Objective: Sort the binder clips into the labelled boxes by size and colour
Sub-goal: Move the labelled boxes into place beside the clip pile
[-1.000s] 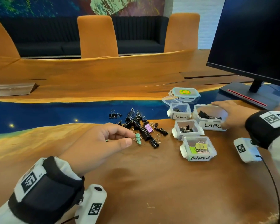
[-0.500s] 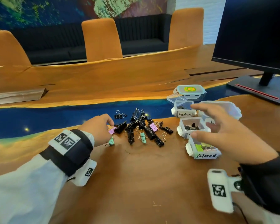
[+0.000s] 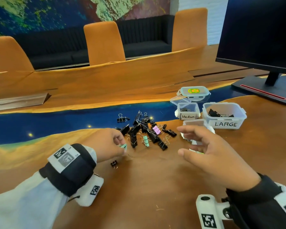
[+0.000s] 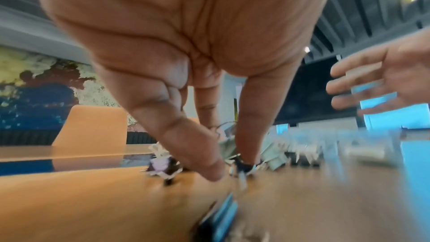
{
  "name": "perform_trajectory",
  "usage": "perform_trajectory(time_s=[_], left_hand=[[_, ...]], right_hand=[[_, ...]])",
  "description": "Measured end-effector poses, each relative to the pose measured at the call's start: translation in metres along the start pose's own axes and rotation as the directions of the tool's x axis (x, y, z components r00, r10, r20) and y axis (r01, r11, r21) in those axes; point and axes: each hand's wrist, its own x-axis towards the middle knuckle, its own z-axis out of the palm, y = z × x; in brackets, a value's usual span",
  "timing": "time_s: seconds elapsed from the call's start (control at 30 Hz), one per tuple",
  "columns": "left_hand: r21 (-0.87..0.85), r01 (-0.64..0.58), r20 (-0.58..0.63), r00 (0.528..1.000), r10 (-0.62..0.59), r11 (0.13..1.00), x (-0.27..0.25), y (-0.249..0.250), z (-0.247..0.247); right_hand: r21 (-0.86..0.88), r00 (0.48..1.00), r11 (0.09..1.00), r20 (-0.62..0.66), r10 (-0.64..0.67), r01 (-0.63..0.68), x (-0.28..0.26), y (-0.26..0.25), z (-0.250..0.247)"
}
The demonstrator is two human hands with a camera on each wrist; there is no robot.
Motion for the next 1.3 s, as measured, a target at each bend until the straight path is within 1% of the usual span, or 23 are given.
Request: perform_trajectory(time_s=[0.03,0.07,0.13,0.2,0.3,0.37,0.47,0.6,0.67,0.77,0.87,0.9,0.93,1.03,1.1,1.13,1.17,1.23,1.3], left_hand=[[-0.122,-0.021,-0.023,1.000,0.018,0.992,-0.007,0.008,0.000],[-0.254,-0.040,-0.047,0.998,0.029,0.966,-0.015,0.016,0.000],[-0.497,-0.080,-0.085,0.995,0.044,0.864,-0.027,0.032,0.004],[-0.634,-0.101,-0.090,0.994,0.057,0.767,-0.035,0.045,0.012],[-0.718,-0.142,-0.118,0.990,0.083,0.681,-0.040,0.057,0.029],[-0.742,-0.164,-0.124,0.986,0.107,0.650,-0.042,0.062,0.039],[-0.790,-0.150,-0.074,0.986,0.150,0.594,-0.047,0.063,0.045],[-0.835,-0.147,-0.015,0.969,0.245,0.531,-0.052,0.058,0.041],[-0.837,-0.156,-0.001,0.959,0.283,0.525,-0.054,0.057,0.040],[-0.831,-0.163,-0.012,0.961,0.275,0.532,-0.055,0.056,0.040],[-0.806,-0.193,-0.065,0.969,0.240,0.560,-0.054,0.055,0.041],[-0.783,-0.215,-0.086,0.967,0.241,0.584,-0.054,0.056,0.041],[-0.750,-0.239,-0.106,0.964,0.244,0.616,-0.055,0.057,0.041],[-0.567,-0.344,-0.214,0.939,0.269,0.748,-0.060,0.062,0.042],[-0.454,-0.403,-0.280,0.911,0.302,0.795,-0.062,0.066,0.043],[-0.435,-0.414,-0.279,0.906,0.317,0.800,-0.061,0.066,0.043],[-0.454,-0.414,-0.260,0.909,0.327,0.789,-0.062,0.066,0.042],[-0.576,-0.366,-0.191,0.930,0.315,0.731,-0.061,0.062,0.039],[-0.693,-0.283,-0.125,0.953,0.276,0.663,-0.061,0.061,0.036]], right_hand=[[0.000,1.000,1.000,0.009,-0.003,0.003,0.000,0.000,0.003],[0.002,1.000,1.000,0.016,-0.008,0.008,-0.001,0.000,0.006],[0.024,0.999,1.000,0.030,-0.015,0.015,-0.002,-0.001,0.012],[0.087,0.999,0.996,0.044,-0.025,0.021,-0.003,-0.005,0.019],[0.193,0.997,0.980,0.061,-0.056,0.044,-0.006,-0.012,0.027],[0.202,0.994,0.977,0.067,-0.085,0.070,-0.007,-0.013,0.031],[0.159,0.995,0.983,0.029,-0.093,0.087,-0.007,-0.011,0.031],[0.190,0.999,0.981,0.006,-0.038,0.037,-0.003,-0.005,0.024],[0.189,0.999,0.982,0.018,-0.031,0.027,-0.002,-0.004,0.022],[0.176,1.000,0.984,0.017,-0.022,0.019,-0.003,-0.006,0.023],[0.049,0.997,0.997,-0.055,-0.061,0.064,-0.005,-0.009,0.023],[0.036,0.996,0.997,-0.066,-0.063,0.065,-0.006,-0.012,0.022],[0.044,0.997,0.997,-0.051,-0.056,0.058,-0.007,-0.015,0.022],[0.126,0.996,0.992,0.084,0.000,-0.011,-0.009,-0.023,0.027],[0.107,0.994,0.994,0.112,0.015,-0.027,-0.010,-0.023,0.030],[0.084,0.994,0.996,0.105,0.014,-0.023,-0.010,-0.022,0.031],[0.065,0.995,0.998,0.098,0.013,-0.020,-0.010,-0.020,0.030],[0.038,0.995,0.999,0.096,0.015,-0.019,-0.010,-0.019,0.027],[-0.001,0.993,1.000,0.118,0.005,-0.005,-0.012,-0.021,0.024]])
